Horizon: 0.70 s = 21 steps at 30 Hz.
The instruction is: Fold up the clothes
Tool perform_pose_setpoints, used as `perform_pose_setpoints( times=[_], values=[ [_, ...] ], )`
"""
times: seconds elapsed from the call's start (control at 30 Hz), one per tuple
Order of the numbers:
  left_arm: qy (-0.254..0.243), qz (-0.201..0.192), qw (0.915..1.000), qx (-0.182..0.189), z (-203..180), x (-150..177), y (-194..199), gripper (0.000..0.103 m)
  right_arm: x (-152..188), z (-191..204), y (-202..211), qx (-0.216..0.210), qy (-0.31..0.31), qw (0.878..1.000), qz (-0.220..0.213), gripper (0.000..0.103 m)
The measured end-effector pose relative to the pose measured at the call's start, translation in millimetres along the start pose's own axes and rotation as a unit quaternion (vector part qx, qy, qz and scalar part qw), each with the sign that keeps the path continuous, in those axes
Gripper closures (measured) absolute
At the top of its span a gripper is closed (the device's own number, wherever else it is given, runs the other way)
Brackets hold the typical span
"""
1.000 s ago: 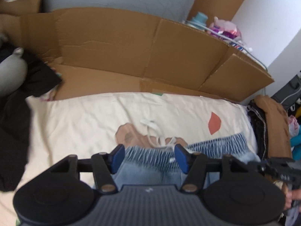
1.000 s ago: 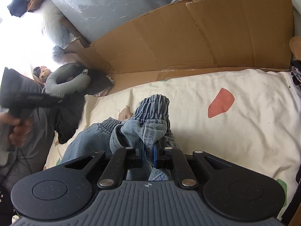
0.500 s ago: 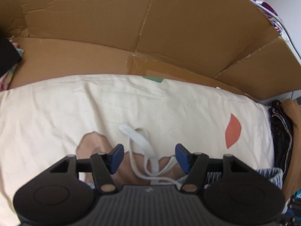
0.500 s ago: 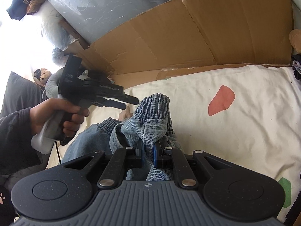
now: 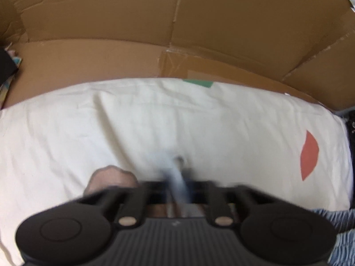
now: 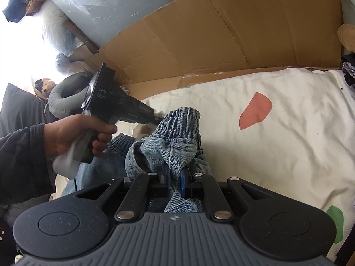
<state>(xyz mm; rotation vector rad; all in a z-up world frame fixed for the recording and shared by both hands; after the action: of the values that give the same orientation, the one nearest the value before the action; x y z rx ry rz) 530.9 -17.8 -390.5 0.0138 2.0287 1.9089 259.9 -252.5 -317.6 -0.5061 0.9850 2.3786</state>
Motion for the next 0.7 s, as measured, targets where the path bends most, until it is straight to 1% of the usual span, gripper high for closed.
perform_pose_setpoints(
  times=[0.17,0.33,0.57,0.7],
  values=[
    [-0.001,-0.017,0.9995,0.027,2,0,28,0.101,-1,0,0,0.001,-0.001,1.0,0.002,0.096],
    [0.005,-0.049,0.9971,0.058,3,4,75,0.101,-2,5,3,0.007,0.004,1.0,0.001,0.096],
    [0.005,-0.087,0.9912,0.099,6,28,148,0.101,-1,10,3,0.01,0.004,1.0,-0.005,0.096],
    [0.005,-0.096,0.9877,0.124,8,53,175,0.101,-1,13,2,0.016,0.011,1.0,-0.002,0.096]
  ],
)
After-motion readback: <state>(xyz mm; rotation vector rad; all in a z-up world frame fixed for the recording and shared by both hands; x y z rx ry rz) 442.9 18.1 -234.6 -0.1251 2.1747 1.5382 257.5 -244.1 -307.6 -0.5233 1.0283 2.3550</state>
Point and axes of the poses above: each gripper's, at about its wrist camera, not at the fingertips, and y roughly against the way its jaws point, z to its left, x to its underside, the point moved 6 cm from there along -y, roughly the way its jaws point, and after that the axes turned 11 degrees about -x, right-handed, at the moved point
